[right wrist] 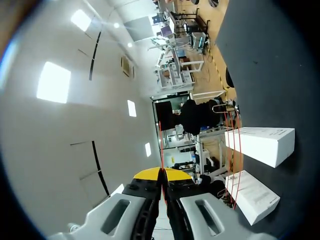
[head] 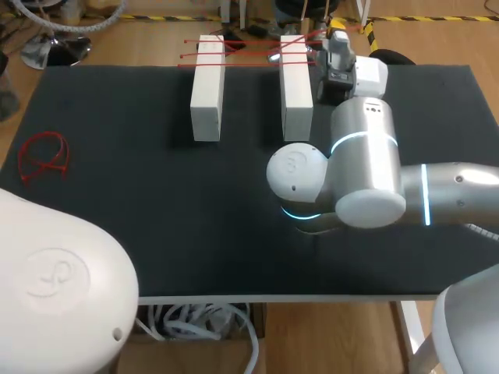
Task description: Grab the tape and strap the tape.
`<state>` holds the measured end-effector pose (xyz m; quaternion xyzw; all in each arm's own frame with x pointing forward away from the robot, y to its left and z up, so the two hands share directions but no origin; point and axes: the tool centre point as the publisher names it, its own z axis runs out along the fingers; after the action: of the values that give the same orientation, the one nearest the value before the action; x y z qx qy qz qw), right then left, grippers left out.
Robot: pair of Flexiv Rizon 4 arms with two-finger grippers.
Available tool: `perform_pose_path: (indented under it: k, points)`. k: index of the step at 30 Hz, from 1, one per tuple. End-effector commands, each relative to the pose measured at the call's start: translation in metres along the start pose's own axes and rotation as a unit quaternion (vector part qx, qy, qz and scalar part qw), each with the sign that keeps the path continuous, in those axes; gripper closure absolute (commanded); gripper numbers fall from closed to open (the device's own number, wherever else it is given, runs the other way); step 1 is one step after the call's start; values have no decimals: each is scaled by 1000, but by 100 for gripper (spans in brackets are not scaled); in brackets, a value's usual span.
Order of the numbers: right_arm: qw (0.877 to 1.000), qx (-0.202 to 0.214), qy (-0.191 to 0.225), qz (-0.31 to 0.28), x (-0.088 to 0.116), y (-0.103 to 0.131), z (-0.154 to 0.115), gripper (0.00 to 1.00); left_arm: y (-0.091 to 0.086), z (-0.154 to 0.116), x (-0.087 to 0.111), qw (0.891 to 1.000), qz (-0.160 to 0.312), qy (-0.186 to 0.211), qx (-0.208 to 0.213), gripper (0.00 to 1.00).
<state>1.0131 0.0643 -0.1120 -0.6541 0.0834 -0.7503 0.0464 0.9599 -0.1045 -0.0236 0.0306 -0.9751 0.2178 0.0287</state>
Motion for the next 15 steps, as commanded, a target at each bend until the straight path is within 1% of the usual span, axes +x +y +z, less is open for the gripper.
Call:
perform_pose_path:
  k: [1, 7, 15]
  points:
    - [1000, 0, -4, -1, 3, 0, 0, 100, 3, 8, 2, 1000, -2, -3, 10, 100]
    - [1000, 0, -4, -1, 3, 0, 0, 100, 6, 20, 4, 999, -6, -11, 30, 100]
    - [1000, 0, -4, -1, 3, 0, 0, 100, 7, 32, 9, 999, 1, -25, 38, 100]
